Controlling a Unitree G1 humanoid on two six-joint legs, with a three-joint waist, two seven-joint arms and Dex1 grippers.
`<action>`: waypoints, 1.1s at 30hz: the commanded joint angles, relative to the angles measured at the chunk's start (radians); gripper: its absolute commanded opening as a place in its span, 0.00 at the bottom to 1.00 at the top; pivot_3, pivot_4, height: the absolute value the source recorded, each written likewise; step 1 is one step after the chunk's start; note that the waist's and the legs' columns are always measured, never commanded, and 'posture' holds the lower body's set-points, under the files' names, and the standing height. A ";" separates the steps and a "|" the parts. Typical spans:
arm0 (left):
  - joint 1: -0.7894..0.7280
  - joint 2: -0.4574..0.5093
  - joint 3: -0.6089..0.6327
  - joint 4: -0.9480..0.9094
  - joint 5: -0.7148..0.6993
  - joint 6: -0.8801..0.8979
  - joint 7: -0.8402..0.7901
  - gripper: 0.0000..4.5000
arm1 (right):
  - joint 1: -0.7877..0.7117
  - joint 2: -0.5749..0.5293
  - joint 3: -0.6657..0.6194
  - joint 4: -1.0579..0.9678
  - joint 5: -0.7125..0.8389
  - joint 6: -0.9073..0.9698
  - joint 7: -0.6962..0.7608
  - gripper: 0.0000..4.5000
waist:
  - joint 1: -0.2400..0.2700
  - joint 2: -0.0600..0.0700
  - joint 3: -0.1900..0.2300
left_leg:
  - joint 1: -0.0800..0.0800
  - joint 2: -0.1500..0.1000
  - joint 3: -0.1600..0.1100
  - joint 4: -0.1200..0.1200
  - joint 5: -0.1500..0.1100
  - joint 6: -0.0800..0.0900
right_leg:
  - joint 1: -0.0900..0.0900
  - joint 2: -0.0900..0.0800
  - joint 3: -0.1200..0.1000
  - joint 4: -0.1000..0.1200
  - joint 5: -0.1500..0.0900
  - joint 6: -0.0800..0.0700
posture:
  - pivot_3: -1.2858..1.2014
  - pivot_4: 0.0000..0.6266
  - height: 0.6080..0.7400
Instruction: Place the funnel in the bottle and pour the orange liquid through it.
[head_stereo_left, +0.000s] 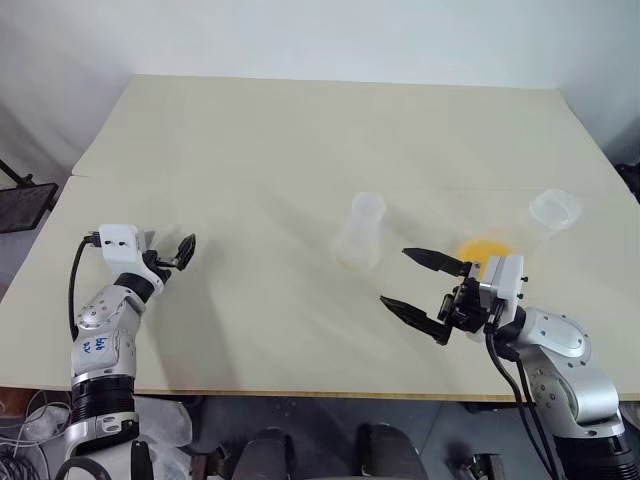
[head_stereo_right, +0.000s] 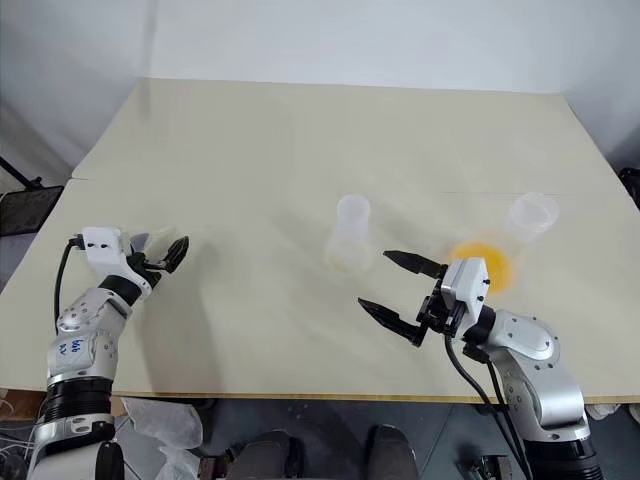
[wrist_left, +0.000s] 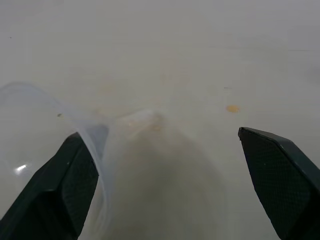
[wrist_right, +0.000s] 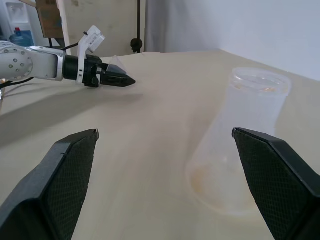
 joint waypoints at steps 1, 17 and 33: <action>0.025 0.018 0.026 -0.060 -0.007 -0.011 0.004 0.99 | 0.005 0.005 -0.020 -0.036 0.000 -0.030 -0.011 1.00 | -0.001 0.000 0.000 | 0.000 0.000 0.000 0.000 0.000 0.000 | 0.000 0.000 0.000 0.000 0.000 0.000 | 0.52 0.24 1.00; 0.004 0.028 0.008 -0.020 -0.004 -0.021 -0.029 0.43 | 0.022 0.006 -0.019 -0.037 -0.025 -0.067 -0.027 1.00 | 0.001 0.000 0.000 | 0.000 0.000 -0.001 0.001 0.000 0.000 | 0.000 0.000 0.000 0.000 0.000 0.000 | 0.52 0.24 1.00; -0.225 0.184 -0.115 -0.108 -0.135 -0.087 -0.526 0.02 | 0.129 -0.003 -0.146 -0.125 0.036 -0.085 -0.086 1.00 | 0.026 -0.002 0.001 | -0.002 -0.001 -0.002 0.002 0.000 0.000 | 0.000 0.000 -0.001 0.000 0.000 0.000 | 0.52 0.24 1.00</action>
